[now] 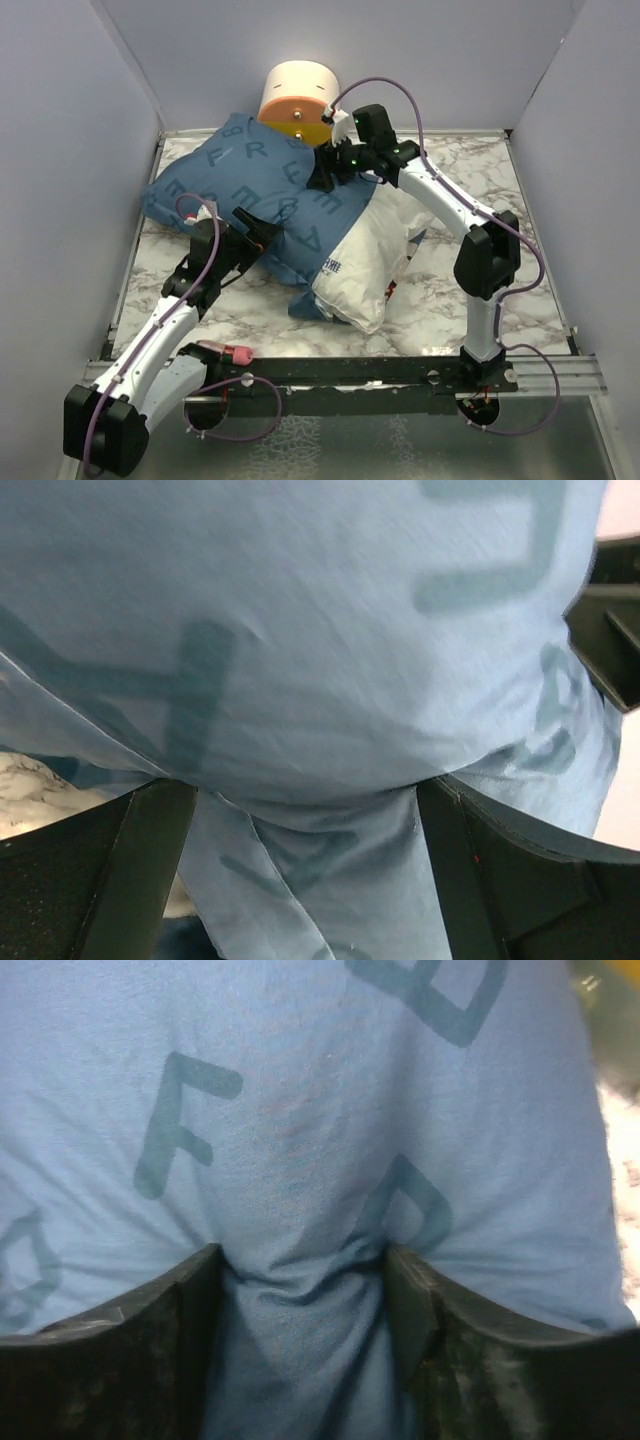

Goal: Put the pillow into the pillowcase
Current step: Stuff the pillow into the pillowcase.

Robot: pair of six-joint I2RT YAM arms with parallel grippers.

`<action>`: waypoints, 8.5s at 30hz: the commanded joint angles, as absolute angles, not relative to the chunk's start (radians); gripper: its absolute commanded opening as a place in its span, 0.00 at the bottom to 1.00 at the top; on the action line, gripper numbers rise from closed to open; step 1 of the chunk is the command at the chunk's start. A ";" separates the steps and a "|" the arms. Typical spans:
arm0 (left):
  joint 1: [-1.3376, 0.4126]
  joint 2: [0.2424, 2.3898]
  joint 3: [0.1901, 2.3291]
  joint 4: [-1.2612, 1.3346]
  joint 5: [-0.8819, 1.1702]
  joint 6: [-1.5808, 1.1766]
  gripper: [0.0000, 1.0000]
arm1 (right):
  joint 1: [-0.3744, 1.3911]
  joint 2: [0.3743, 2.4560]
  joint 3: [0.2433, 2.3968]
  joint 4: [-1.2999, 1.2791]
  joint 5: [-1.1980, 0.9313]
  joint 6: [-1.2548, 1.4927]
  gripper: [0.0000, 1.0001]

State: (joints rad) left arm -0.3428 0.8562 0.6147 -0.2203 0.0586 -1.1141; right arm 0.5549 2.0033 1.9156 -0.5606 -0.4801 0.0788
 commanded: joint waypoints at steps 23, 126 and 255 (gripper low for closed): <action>-0.282 0.718 1.080 0.089 0.280 -0.714 0.00 | 0.660 1.580 1.828 0.085 -0.984 0.705 0.01; -0.337 1.291 0.861 0.274 0.444 -0.770 0.92 | 0.526 1.738 1.815 -0.882 -0.021 0.232 0.62; -0.633 1.571 0.758 1.269 0.611 -1.155 0.25 | 0.720 1.602 1.588 -0.370 -0.518 0.548 0.01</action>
State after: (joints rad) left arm -0.6052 1.5791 0.6365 0.8955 0.5362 -1.0409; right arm 0.6846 1.4609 1.3880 -0.6170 -0.3103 0.4625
